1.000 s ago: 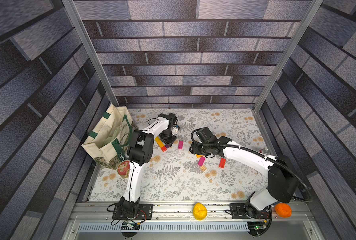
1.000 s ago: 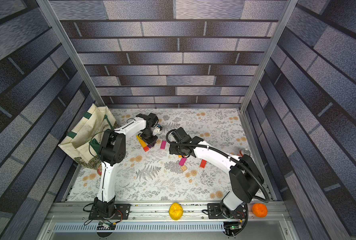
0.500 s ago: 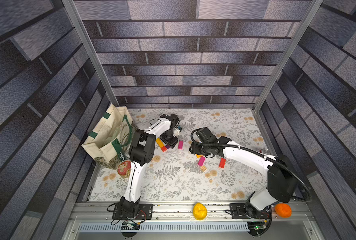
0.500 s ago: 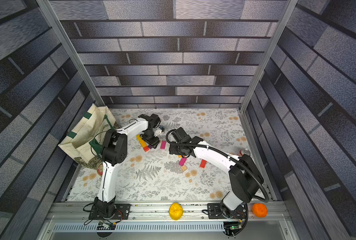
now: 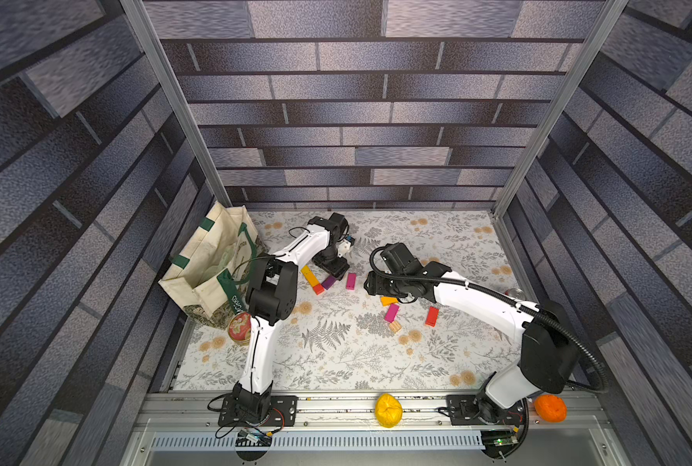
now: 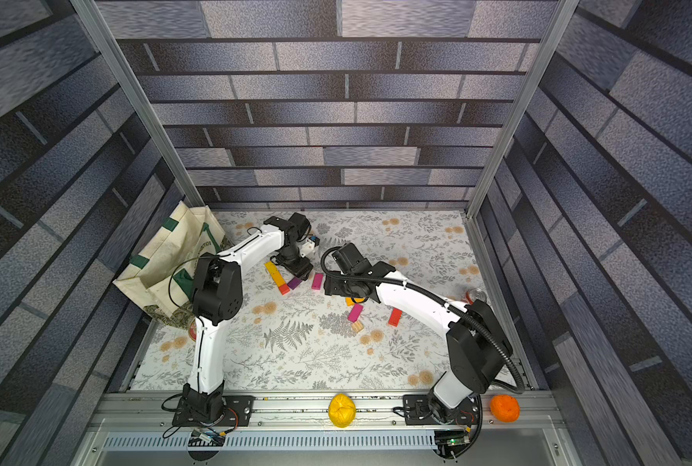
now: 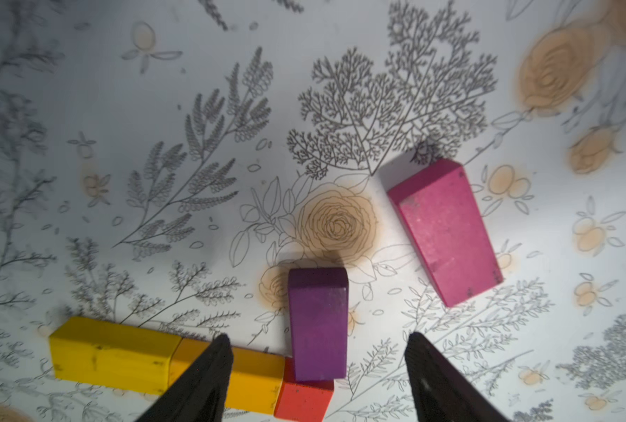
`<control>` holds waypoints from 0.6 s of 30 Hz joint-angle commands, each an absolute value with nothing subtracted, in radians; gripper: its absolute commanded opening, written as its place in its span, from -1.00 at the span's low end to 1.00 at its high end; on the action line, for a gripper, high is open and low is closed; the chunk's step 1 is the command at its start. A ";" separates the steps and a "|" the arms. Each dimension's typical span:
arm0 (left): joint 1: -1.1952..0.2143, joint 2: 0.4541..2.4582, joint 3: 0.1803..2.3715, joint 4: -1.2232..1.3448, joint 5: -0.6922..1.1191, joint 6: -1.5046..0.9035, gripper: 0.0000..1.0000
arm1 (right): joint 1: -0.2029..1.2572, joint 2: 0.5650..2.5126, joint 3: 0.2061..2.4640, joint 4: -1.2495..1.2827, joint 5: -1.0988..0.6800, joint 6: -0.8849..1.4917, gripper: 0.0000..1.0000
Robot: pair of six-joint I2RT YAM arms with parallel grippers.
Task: Assemble the letter v with building blocks
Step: Assemble the building block at the center of the board.
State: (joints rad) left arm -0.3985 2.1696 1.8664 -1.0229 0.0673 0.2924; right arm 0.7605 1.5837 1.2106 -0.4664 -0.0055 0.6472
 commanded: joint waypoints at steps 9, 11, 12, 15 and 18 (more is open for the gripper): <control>-0.185 1.784 1.644 -0.826 0.211 -0.222 0.50 | 0.747 1.767 1.503 -0.534 -0.090 0.493 0.65; -0.113 1.700 1.524 -0.755 0.300 -0.351 0.48 | 0.746 1.837 1.579 -0.549 -0.129 0.472 0.65; -0.082 1.661 1.460 -0.719 0.339 -0.412 0.47 | 0.746 1.877 1.622 -0.560 -0.147 0.461 0.64; -0.007 1.565 1.312 -0.651 0.435 -0.543 0.47 | 0.746 1.987 1.742 -0.604 -0.184 0.439 0.64; 0.023 1.513 1.218 -0.643 0.459 -0.595 0.47 | 0.746 2.108 1.852 -0.646 -0.222 0.424 0.64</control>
